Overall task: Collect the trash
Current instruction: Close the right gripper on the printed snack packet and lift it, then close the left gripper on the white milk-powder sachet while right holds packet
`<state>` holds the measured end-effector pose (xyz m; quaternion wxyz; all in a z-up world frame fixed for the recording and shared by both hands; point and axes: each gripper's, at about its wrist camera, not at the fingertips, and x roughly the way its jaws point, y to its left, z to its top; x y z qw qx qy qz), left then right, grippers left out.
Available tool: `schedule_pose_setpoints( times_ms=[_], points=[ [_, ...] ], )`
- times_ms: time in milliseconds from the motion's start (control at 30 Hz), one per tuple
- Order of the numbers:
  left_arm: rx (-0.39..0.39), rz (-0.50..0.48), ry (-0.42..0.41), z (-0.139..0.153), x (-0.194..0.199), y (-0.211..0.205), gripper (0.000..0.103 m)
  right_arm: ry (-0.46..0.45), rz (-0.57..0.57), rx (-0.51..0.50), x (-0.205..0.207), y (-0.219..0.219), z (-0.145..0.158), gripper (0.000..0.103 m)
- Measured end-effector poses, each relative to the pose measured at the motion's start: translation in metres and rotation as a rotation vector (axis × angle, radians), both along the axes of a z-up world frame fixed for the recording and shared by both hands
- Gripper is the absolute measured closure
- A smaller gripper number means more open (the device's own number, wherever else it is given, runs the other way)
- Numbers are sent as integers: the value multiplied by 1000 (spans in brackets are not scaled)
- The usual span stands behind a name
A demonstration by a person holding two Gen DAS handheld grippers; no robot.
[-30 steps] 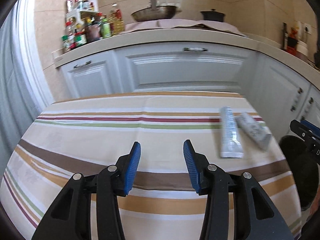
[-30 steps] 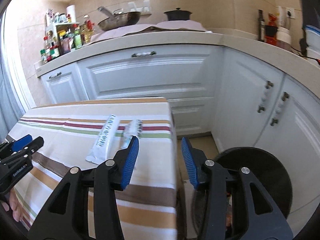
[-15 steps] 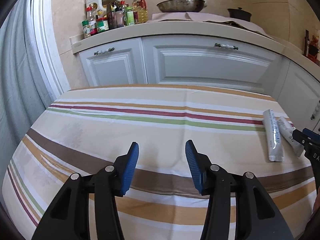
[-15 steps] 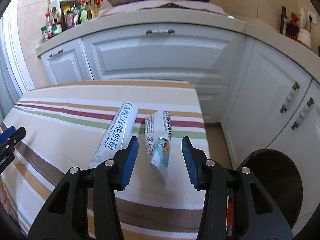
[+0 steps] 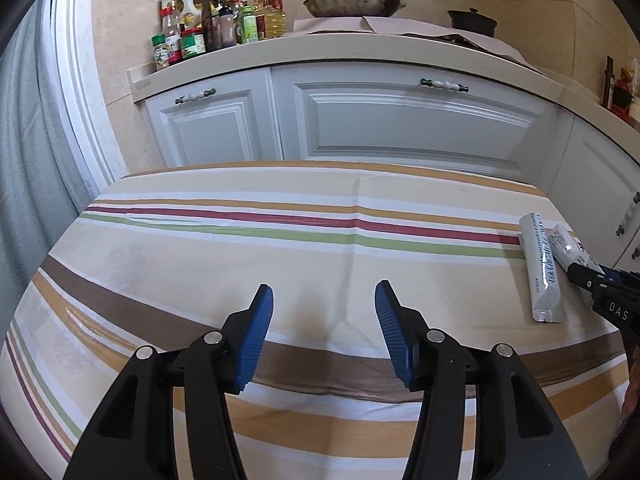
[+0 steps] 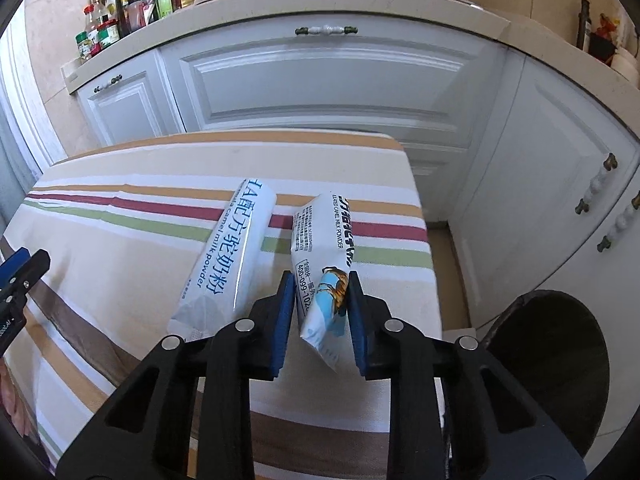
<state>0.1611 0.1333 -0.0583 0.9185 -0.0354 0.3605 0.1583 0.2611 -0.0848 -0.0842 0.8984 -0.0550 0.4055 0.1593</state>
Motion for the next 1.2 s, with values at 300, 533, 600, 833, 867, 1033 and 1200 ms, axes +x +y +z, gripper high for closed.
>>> schedule_pose_setpoints(
  times_ms=[300, 533, 600, 833, 867, 1033, 1200],
  points=[
    [-19, -84, -3, 3, 12, -37, 50, -71, -56, 26, -12, -38, 14, 78],
    [-25, -158, -3, 4, 27, -78, 50, -118, -122, 23, -18, -76, 18, 78],
    [-19, -176, -2, 4, 33, -90, 50, -124, -144, 22, -18, -88, 18, 78],
    [-14, -225, 33, -6, 52, -122, 50, -120, -214, 36, -17, -134, 9, 78],
    [-13, -229, 39, -8, 55, -126, 50, -120, -218, 37, -17, -137, 8, 78],
    [-11, -247, 65, -13, 69, -137, 50, -117, -239, 53, -16, -154, 2, 78],
    [-33, -262, 111, -20, 81, -140, 50, -114, -246, 65, -16, -162, -2, 78]
  ],
)
